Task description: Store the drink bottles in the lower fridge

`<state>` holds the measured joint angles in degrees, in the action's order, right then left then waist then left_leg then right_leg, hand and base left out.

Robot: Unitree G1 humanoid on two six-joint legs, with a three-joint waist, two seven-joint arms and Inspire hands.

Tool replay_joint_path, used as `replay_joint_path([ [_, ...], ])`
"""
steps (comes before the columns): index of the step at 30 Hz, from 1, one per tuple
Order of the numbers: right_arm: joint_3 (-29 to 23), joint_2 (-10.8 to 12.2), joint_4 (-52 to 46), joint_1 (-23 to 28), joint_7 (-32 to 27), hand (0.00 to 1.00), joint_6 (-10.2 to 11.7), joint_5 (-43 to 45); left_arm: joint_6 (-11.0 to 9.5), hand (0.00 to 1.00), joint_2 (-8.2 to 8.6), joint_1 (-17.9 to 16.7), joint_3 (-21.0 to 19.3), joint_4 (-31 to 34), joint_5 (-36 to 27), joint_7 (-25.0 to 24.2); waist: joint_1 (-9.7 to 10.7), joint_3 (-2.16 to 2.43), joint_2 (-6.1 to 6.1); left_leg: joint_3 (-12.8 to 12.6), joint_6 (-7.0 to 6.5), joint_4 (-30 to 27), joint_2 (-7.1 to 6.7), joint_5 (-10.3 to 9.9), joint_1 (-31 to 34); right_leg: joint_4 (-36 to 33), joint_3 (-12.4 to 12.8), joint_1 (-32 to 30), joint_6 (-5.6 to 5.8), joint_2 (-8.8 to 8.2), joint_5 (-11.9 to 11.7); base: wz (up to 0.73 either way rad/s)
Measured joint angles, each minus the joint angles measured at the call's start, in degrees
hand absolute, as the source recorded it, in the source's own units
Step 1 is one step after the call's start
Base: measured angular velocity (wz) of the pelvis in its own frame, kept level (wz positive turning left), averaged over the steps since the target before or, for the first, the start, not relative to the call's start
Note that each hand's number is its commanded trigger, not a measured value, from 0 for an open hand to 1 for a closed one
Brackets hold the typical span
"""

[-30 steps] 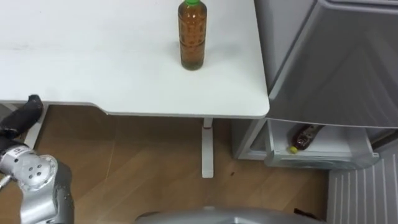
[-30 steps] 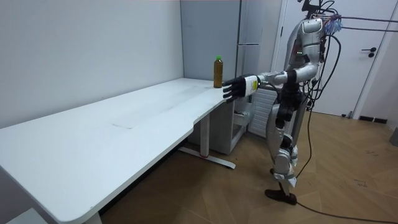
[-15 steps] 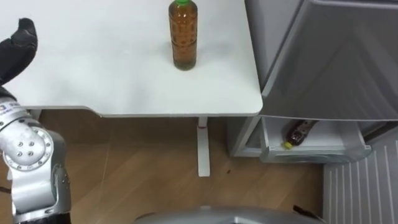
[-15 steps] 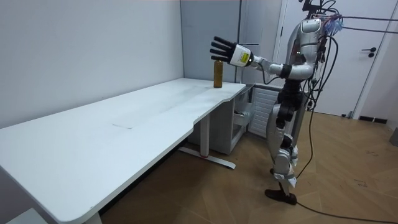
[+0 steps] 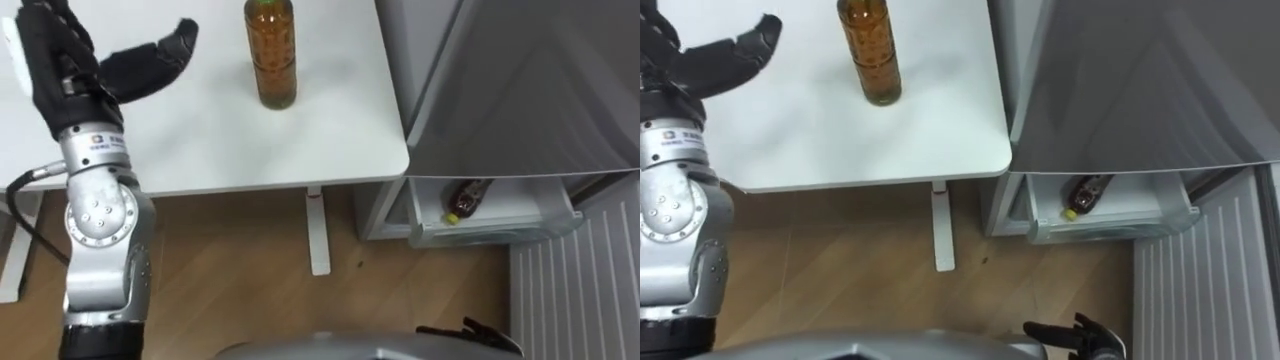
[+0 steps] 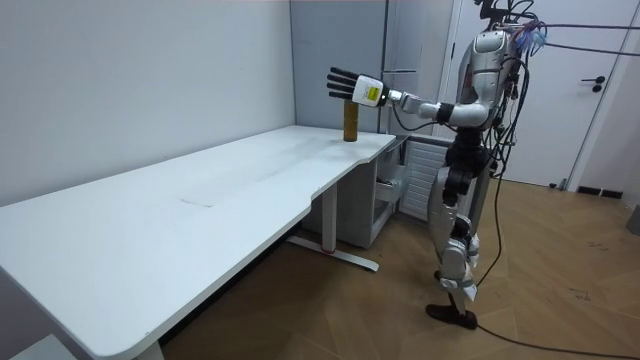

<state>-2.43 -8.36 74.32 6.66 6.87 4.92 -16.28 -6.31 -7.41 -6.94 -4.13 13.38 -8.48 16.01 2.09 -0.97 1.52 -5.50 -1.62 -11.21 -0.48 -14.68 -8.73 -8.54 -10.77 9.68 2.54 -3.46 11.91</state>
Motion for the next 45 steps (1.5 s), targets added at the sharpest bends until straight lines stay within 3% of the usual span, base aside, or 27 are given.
replay_joint_path([
  [7, -0.87, 0.02, 0.00, 0.03, 1.44, 0.00, -0.07, -0.06, 1.18, 0.00, -0.02, 0.05, -0.20, 0.01, 0.00, -4.90, 0.75, 0.29, 0.07, 0.05, 0.00, 0.59, 0.05, 0.00, -0.58, -0.01, 2.65, -0.57, -0.08, 0.32, -0.05, -0.16],
  [19, -1.18, 0.03, -0.03, 0.10, 1.49, 0.00, -0.73, -0.95, 3.55, 0.00, -0.01, 0.78, -0.01, -0.03, -0.98, -9.53, 1.54, 0.62, -0.14, 0.08, 0.00, 0.63, 0.65, 0.00, -1.07, -0.01, 4.55, -0.55, -0.28, 0.80, -0.17, -0.05],
  [23, -1.17, 0.13, -0.05, 0.06, 1.34, 0.00, -0.78, -1.24, 3.79, 0.00, -0.06, 0.79, -0.02, -0.42, -1.02, -9.50, 2.37, 0.61, -0.21, 0.16, 0.00, 1.54, 0.69, 0.00, -2.02, -0.08, 5.42, -0.39, -0.32, 1.23, -0.19, -0.07],
  [27, -1.20, 0.13, -0.11, 0.08, 1.27, 0.00, -0.87, -0.97, 3.95, 0.00, -0.04, 0.85, -0.01, -4.76, -3.26, -9.88, 2.64, 0.46, -0.24, 0.15, 0.00, 1.80, 0.86, 0.00, -3.25, -0.07, 6.10, 0.59, -0.37, 1.48, -0.22, -0.14],
  [33, -1.14, 0.13, -0.69, 0.09, 0.77, 0.00, -1.31, -0.60, 6.18, 0.00, -0.15, 1.00, -0.07, -8.18, -4.82, -9.94, 3.52, 0.24, -0.21, 0.13, 0.01, 1.73, 1.09, 0.00, -4.00, -0.74, 6.30, 0.48, -0.58, 1.63, -0.34, -0.05],
  [34, -1.12, 0.06, -0.84, 0.02, 0.68, 0.00, -1.28, -0.60, 6.32, 0.00, -0.20, 1.58, -0.07, -9.42, -5.48, -9.93, 3.74, 0.01, -0.55, 0.38, 0.03, 1.46, 1.86, 0.03, -4.52, -3.16, 6.09, -0.40, -0.70, 1.91, -0.27, -0.16],
  [35, -1.30, -0.13, -0.93, 0.11, 0.39, 0.00, -1.24, -0.62, 6.67, 0.00, -0.16, 2.08, -0.14, -10.45, -5.88, -9.86, 3.75, -0.79, -1.58, 3.05, 0.07, 2.19, 3.26, 0.09, -5.60, -7.08, 6.19, -3.24, -1.97, 3.64, 1.54, -0.29],
  [36, -1.35, -0.01, -1.34, 0.05, 0.06, 0.00, -1.16, -0.46, 6.69, 0.00, -0.34, 2.28, -0.19, -10.64, -6.32, -9.86, 3.74, -0.38, -2.44, 4.89, 0.13, 2.87, 4.18, 0.04, -5.91, -5.94, 7.45, -4.74, -3.40, 5.69, 1.89, -0.65],
  [37, -0.81, 0.64, -3.01, -0.63, -0.26, 0.00, -1.29, 0.07, 6.64, 0.00, -1.33, 3.20, -1.57, -10.99, -7.55, -9.78, 3.71, -0.19, -2.10, 5.04, 0.88, 2.41, 5.00, -0.39, -5.33, 1.47, 9.82, -8.08, -6.33, 8.55, -3.03, -0.45],
  [38, 0.10, 0.31, -3.97, -0.18, -0.58, 0.00, -1.29, 0.04, 6.61, 0.00, -1.61, 4.60, -1.93, -13.32, -7.96, -9.99, 4.63, -0.05, -2.00, 3.37, 3.34, 1.37, 5.88, -1.25, -4.84, 0.77, 8.81, -8.36, -6.32, 8.98, -8.47, -0.26],
  [39, 0.37, 0.19, -4.09, 0.25, -0.94, 0.00, -1.31, 0.04, 6.89, 0.00, -1.52, 5.28, -1.33, -14.32, -8.43, -10.08, 5.10, -0.12, -1.89, 1.92, 4.12, 1.73, 5.96, -1.27, -4.72, 0.54, 9.23, -8.02, -6.33, 8.80, -8.48, 0.25],
  [40, 0.87, -0.11, -3.70, 0.49, -1.58, 0.00, -1.77, 0.08, 7.49, 0.00, -1.49, 6.01, -0.11, -15.07, -10.43, -10.20, 5.66, -0.19, -1.66, -0.34, 4.65, 2.81, 6.20, -0.95, -4.48, 0.59, 11.57, -7.50, -6.33, 8.46, -8.48, 0.28],
  [41, 0.96, 0.24, -3.65, 1.17, -2.01, 0.00, -2.91, 0.36, 7.65, 0.00, -1.58, 6.82, -0.10, -15.03, -12.48, -10.23, 5.65, -0.47, -1.19, -0.92, 4.93, 3.98, 6.68, -0.73, -2.47, 0.76, 14.24, -7.53, -6.16, 8.12, -8.38, 0.30],
  [42, 0.69, 0.53, -3.65, 1.34, -2.10, 0.00, -3.42, 0.37, 7.64, 0.00, -1.58, 7.43, -0.09, -15.02, -12.95, -10.05, 5.68, -0.68, -0.85, -0.83, 5.22, 4.45, 6.99, -0.06, -0.99, 0.74, 14.96, -7.59, -5.60, 7.86, -8.04, 0.17],
  [43, -0.37, 0.76, -2.97, 1.71, -2.14, 0.00, -4.33, 0.41, 7.65, 0.00, -1.37, 7.64, -0.03, -15.19, -13.35, -9.23, 5.57, -0.12, -0.27, -2.55, 3.85, 3.28, 6.57, 0.68, -0.28, 0.72, 15.33, -7.88, -4.49, 7.38, -7.56, -0.04],
  [45, -1.29, 0.74, -2.96, 1.74, -2.25, 0.00, -5.77, 0.81, 7.82, 0.00, -1.38, 7.66, -0.20, -15.31, -13.52, -8.04, 4.68, -0.09, -0.47, -3.62, 3.60, 3.27, 5.66, 0.78, -1.19, 0.81, 14.80, -7.64, -4.26, 7.55, -7.70, -0.26],
])
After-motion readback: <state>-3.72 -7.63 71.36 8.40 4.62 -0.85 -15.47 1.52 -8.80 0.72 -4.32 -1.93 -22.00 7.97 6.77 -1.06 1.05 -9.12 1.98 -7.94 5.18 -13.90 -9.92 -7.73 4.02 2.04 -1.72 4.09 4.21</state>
